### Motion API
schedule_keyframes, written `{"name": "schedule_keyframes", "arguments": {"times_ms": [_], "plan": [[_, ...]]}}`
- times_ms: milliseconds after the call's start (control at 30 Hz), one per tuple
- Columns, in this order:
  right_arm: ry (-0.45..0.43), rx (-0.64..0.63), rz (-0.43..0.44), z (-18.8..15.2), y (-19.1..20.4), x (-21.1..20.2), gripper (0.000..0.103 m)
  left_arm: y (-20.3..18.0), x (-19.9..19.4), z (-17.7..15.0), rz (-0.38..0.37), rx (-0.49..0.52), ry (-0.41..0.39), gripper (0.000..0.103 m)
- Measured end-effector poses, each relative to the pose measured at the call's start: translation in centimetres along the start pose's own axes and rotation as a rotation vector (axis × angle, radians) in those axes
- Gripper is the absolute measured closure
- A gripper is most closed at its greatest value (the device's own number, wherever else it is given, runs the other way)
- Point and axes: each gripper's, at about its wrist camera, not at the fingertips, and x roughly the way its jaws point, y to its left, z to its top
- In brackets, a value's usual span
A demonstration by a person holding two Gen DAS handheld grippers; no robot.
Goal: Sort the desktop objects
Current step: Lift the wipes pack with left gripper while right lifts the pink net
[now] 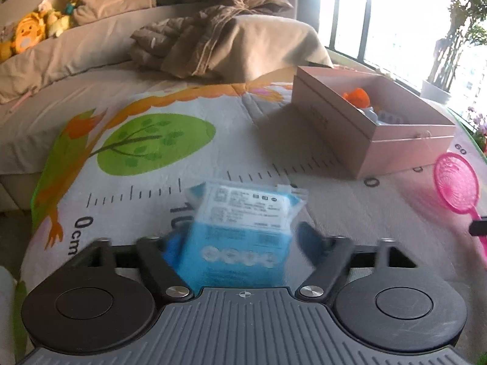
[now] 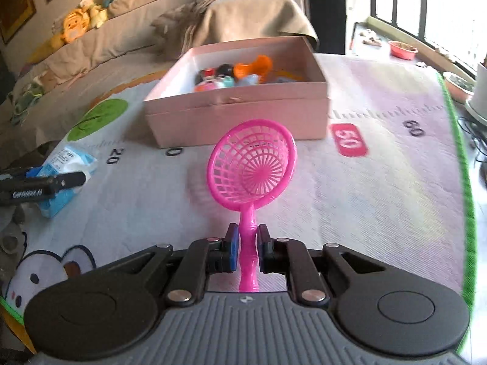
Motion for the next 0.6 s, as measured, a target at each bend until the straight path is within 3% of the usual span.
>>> {"name": "schedule_keyframes", "arguments": {"times_ms": [167, 233, 300, 367, 433, 600], "plan": [[-0.018, -0.039, 0.006, -0.5, 1.0, 0.2, 0.089, -1.3, -0.4, -0.1, -0.066, 0.014, -0.002, 0.038], [-0.039, -0.088, -0.031, -0.6, 1.7, 0.2, 0.072, -2.5, -0.8, -0.7, -0.112, 0.048, -0.002, 0.036], [-0.096, -0.161, -0.120, -1.0, 2.7, -0.4, 0.059, -3.5, -0.9, -1.3, -0.128, 0.076, -0.008, 0.033], [-0.156, -0.229, -0.185, -1.1, 3.6, -0.8, 0.052, -4.1, -0.6, -1.8, -0.128, 0.086, -0.003, 0.026], [-0.193, -0.272, -0.211, -0.9, 4.2, -0.9, 0.038, -4.5, -0.2, -2.2, -0.126, 0.091, -0.005, 0.019], [-0.222, -0.305, -0.262, 0.2, 4.7, 0.3, 0.007, -4.8, -0.3, -2.5, -0.135, 0.101, -0.004, 0.013]]}}
